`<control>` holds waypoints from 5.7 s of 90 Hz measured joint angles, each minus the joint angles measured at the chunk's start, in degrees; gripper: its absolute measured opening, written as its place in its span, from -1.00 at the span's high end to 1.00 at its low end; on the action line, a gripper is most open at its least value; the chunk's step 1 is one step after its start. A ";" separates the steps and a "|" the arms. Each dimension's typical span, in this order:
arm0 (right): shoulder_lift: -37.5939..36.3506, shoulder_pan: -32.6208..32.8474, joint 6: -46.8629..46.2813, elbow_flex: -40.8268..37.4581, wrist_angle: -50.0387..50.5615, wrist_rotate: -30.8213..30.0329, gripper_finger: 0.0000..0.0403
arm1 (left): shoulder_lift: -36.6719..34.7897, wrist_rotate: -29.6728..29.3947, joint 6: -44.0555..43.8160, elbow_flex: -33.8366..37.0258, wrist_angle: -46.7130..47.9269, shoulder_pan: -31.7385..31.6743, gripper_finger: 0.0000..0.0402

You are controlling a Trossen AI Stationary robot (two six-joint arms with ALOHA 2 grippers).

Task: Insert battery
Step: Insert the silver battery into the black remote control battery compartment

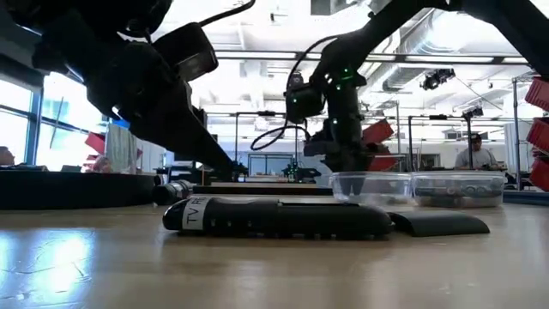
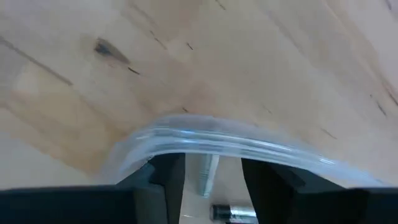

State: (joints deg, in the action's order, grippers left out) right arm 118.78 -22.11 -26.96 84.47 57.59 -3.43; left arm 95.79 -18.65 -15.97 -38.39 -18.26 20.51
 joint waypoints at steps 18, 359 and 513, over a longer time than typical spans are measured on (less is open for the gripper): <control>0.00 0.00 -0.07 0.00 -0.29 0.45 0.59 | 0.00 0.00 0.00 0.00 0.00 0.00 -0.05; -7.17 45.33 3.28 -14.93 -43.90 -0.57 1.00 | -0.02 -0.01 -0.39 -0.04 1.14 0.50 -0.05; -5.38 39.31 5.42 3.63 -8.36 -8.82 1.00 | -0.02 4.44 5.42 -0.02 -3.86 2.47 -0.05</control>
State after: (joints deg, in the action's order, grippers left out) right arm 113.40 17.20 -21.54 88.09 49.23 -12.25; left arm 95.77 -14.22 -10.55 -38.41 -22.12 22.98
